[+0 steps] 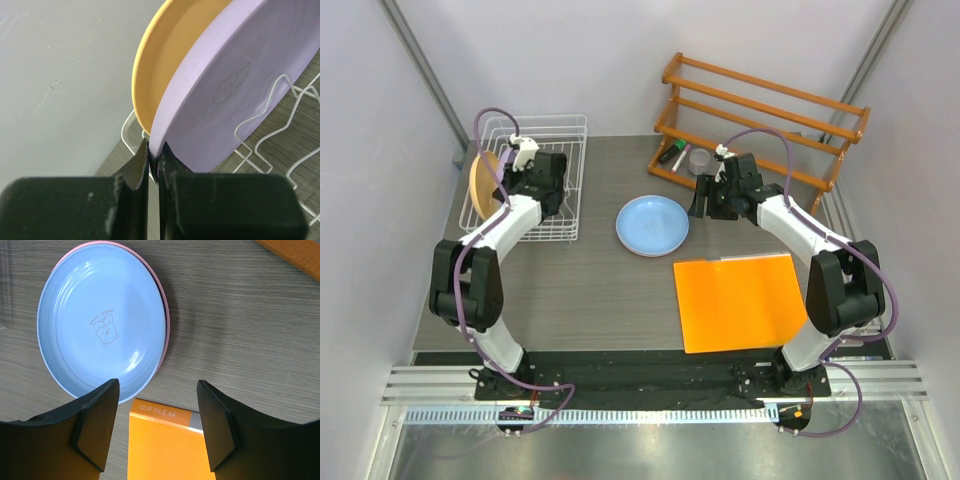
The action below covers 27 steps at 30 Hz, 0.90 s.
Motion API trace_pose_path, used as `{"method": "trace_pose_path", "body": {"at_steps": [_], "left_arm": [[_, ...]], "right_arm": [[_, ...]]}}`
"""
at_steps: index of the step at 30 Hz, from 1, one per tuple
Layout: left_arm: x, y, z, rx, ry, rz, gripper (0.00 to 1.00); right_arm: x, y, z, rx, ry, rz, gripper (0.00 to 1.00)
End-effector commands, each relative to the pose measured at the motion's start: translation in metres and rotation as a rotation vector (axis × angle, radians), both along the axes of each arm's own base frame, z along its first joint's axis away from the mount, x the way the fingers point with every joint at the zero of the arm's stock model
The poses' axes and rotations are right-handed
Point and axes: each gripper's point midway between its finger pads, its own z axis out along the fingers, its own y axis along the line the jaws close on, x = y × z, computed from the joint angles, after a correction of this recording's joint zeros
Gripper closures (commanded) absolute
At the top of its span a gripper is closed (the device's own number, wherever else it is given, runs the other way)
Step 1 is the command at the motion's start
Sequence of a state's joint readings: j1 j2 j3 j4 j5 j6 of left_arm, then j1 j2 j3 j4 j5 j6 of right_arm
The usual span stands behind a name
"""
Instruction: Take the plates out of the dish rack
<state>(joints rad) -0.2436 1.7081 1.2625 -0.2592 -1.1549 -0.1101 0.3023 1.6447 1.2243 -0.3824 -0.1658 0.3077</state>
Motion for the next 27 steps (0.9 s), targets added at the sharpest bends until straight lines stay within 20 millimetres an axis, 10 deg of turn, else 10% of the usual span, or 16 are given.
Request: {"method": "trace_pose_path", "body": {"at_steps": [1,15,27], "left_arm": [[0.0,0.0,0.061,-0.004,-0.188,0.036,1.0],[-0.032,-0.003,0.123,-0.049,-0.255,-0.019,1.0],[-0.005,-0.18,0.066,-0.911,-0.183,-0.717,1.0]], "right_arm": [[0.001,0.0,0.005,-0.009,-0.028,0.006,0.31],[-0.001,0.004,0.022,0.022,-0.061,0.016,0.31],[-0.008,0.079,0.094,0.359,-0.223,0.228,0.28]]}}
